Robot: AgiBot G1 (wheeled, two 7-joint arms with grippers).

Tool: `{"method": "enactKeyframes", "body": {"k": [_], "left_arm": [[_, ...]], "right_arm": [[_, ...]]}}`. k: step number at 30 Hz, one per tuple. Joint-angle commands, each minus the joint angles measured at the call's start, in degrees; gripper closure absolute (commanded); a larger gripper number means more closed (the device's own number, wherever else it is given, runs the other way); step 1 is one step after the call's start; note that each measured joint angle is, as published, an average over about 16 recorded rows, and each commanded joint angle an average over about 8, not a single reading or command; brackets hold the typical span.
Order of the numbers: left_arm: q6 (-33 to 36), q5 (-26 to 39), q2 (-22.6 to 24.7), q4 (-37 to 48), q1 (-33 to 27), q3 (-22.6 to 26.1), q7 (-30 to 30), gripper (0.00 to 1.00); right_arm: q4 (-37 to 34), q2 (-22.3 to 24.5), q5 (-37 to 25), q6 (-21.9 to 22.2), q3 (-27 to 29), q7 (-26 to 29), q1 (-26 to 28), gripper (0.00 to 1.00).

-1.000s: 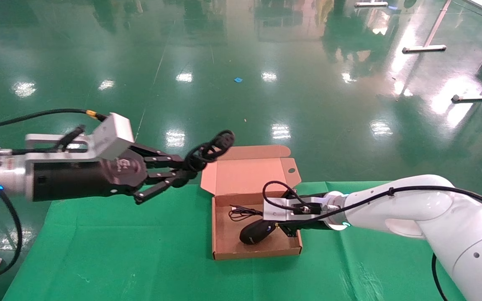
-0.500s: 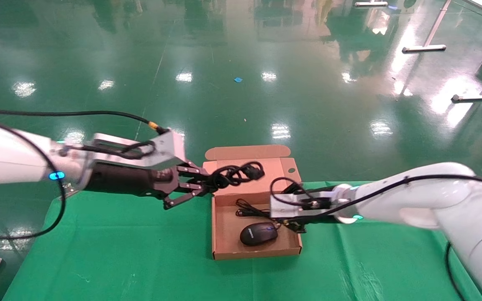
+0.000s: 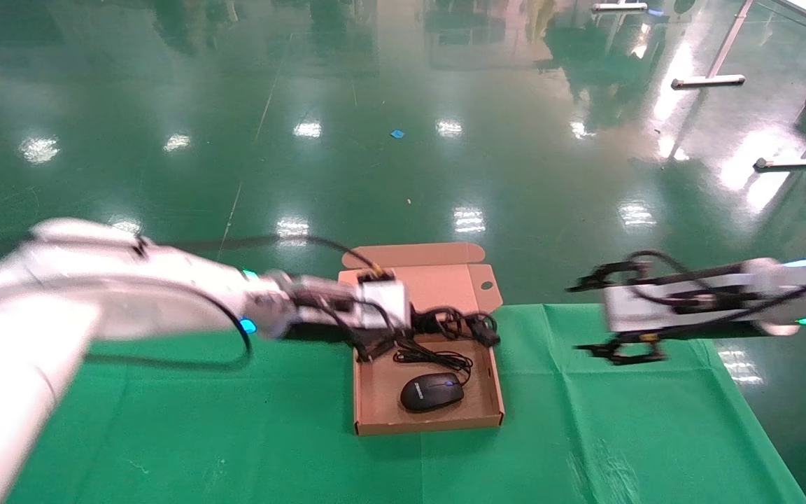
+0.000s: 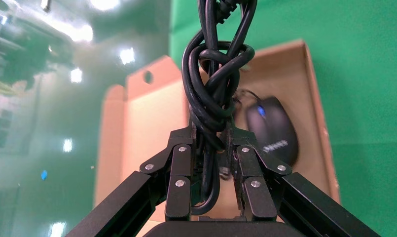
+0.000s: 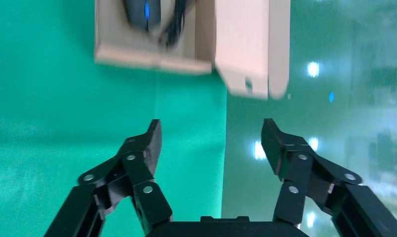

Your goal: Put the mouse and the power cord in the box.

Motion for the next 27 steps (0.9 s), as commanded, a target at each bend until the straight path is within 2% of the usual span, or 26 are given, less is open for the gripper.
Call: {"method": "enactKeyframes", "body": {"k": [1,5,7,13,15,27], "left_arm": [[-3.3,-0.4,-0.1,-7.1,4.3,2.1,-2.9,1.00],[-7.3,-0.9,-0.3,-12.7,6.8,10.1,-10.1,1.00],[-8.6,-1.3,-0.4,-14.2,7.3,13.3,-13.3,0.94],[-10.9,-2.1,-0.5,-17.3,8.7,19.3,-19.4,0.21],[-11.2,-2.2,-0.5,-17.7,8.9,20.1,-19.9,0.02],[-10.1,-2.7,-0.9,-16.7,8.5,18.0,-18.7,0.00]], "right_arm": [[-0.6,2.2,-0.3,-1.2,-0.1,-0.9,1.2,0.00],[-0.6,4.7,-0.7,-3.0,-0.4,-0.7,1.9,0.00],[-0.4,5.4,-0.8,-3.6,-0.5,-0.5,2.0,0.00],[0.1,6.6,-0.8,-4.5,-0.5,0.0,2.2,0.00],[0.2,6.8,-0.8,-4.6,-0.5,0.0,2.3,0.00],[0.8,6.4,-0.5,-4.3,-0.1,0.4,1.6,0.00]]}}
